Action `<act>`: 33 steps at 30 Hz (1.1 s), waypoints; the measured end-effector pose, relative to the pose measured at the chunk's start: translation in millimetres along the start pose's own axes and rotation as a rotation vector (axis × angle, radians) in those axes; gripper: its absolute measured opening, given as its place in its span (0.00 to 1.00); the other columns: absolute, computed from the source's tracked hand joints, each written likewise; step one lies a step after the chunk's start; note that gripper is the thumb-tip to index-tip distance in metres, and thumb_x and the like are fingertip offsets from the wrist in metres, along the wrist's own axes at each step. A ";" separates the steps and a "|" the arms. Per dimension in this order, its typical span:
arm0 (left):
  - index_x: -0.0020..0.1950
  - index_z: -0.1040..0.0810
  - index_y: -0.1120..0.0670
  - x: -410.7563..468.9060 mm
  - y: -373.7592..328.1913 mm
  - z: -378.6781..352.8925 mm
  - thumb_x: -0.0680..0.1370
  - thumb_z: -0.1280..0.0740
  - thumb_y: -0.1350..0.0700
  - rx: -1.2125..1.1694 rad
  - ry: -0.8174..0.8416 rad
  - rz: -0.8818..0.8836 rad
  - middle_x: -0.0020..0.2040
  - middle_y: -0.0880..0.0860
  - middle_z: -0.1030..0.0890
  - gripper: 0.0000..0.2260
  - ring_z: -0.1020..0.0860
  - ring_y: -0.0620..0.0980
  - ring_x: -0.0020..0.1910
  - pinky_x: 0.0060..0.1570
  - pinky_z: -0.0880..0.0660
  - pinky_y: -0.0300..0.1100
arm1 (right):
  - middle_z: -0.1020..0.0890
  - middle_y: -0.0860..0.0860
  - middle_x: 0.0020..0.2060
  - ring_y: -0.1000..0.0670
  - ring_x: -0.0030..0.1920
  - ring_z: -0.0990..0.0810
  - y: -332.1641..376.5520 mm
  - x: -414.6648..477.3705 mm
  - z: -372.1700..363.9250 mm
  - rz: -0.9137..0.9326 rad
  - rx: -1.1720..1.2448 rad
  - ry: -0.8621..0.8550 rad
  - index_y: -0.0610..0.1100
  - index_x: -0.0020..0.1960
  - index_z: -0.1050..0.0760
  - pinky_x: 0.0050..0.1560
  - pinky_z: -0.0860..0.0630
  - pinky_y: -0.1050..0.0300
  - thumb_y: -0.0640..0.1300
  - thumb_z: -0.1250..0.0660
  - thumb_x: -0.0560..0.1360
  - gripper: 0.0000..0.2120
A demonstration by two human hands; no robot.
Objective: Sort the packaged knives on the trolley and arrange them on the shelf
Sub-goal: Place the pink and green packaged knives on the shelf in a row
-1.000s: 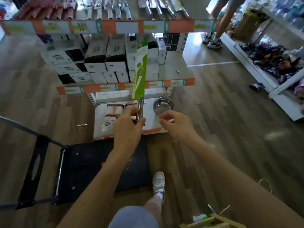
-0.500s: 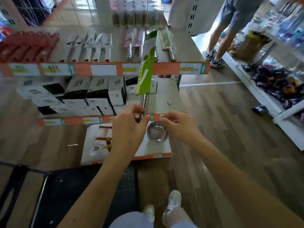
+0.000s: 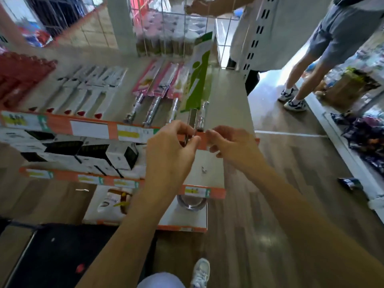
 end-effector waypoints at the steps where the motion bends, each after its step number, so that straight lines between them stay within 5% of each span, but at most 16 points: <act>1: 0.41 0.26 0.49 6.7 -4.7 -5.5 0.73 0.30 0.55 -0.012 -0.005 0.008 0.35 0.47 0.22 0.06 0.22 0.48 0.33 0.37 0.26 0.38 | 0.18 0.50 0.34 0.48 0.37 0.19 -1.8 8.1 5.5 -0.020 0.041 0.001 0.53 0.34 0.25 0.47 0.22 0.48 0.49 0.37 0.76 0.12; 10: 0.35 0.31 0.43 59.3 -27.7 -40.3 0.73 0.30 0.53 0.048 0.048 0.056 0.38 0.46 0.23 0.11 0.22 0.48 0.40 0.42 0.24 0.42 | 0.20 0.48 0.31 0.53 0.28 0.22 -4.6 70.7 30.7 -0.101 0.293 -0.035 0.42 0.37 0.23 0.31 0.24 0.63 0.47 0.38 0.77 0.13; 22: 0.43 0.26 0.52 91.8 -24.8 -59.0 0.72 0.29 0.56 0.018 0.100 -0.102 0.40 0.50 0.20 0.06 0.21 0.47 0.38 0.39 0.21 0.46 | 0.18 0.47 0.28 0.52 0.27 0.23 -1.6 120.0 32.3 -0.108 0.124 -0.099 0.49 0.31 0.22 0.36 0.27 0.53 0.54 0.35 0.73 0.15; 25: 0.46 0.26 0.52 93.3 -23.4 -61.7 0.72 0.29 0.54 -0.011 0.148 -0.134 0.42 0.48 0.20 0.09 0.21 0.44 0.40 0.40 0.21 0.37 | 0.24 0.54 0.20 0.55 0.22 0.29 -3.0 120.7 36.4 -0.130 0.121 -0.082 0.45 0.31 0.22 0.30 0.29 0.60 0.51 0.34 0.74 0.15; 33: 0.49 0.28 0.48 104.0 -16.3 -55.9 0.73 0.33 0.47 0.025 0.144 -0.104 0.46 0.44 0.23 0.09 0.23 0.41 0.45 0.39 0.31 0.25 | 0.27 0.54 0.16 0.57 0.20 0.30 -18.8 119.7 42.2 -0.249 0.129 0.024 0.43 0.32 0.22 0.26 0.30 0.64 0.47 0.35 0.74 0.14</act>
Point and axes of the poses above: each hand's wrist, its own x-axis towards the middle knuckle, its own z-axis out of the back of the hand, y = z × x, the point moved 1 cm from there along x, towards the middle knuckle
